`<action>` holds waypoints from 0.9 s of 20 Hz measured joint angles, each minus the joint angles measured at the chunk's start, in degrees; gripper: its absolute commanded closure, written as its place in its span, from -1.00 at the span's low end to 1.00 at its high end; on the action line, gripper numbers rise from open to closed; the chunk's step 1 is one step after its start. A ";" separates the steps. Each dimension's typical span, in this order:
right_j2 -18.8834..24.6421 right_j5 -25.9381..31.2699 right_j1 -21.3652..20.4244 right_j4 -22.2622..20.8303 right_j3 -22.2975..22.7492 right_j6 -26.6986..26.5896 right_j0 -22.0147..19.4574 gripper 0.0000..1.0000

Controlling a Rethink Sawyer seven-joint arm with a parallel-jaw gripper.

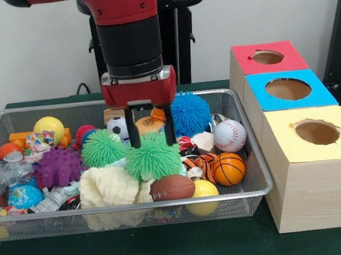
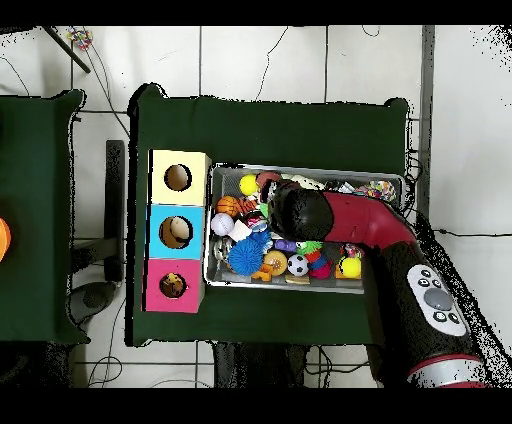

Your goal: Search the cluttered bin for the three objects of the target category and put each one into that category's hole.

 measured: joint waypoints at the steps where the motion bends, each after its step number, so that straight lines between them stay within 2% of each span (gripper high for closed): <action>1: 0.00 0.00 0.77 -0.70 -0.96 0.00 -0.18 -1.00; 11: 0.48 0.00 4.92 -5.32 -5.58 -0.01 -1.73 -1.00; 18: 2.12 0.68 6.43 -9.26 -7.86 -0.06 -6.06 -1.00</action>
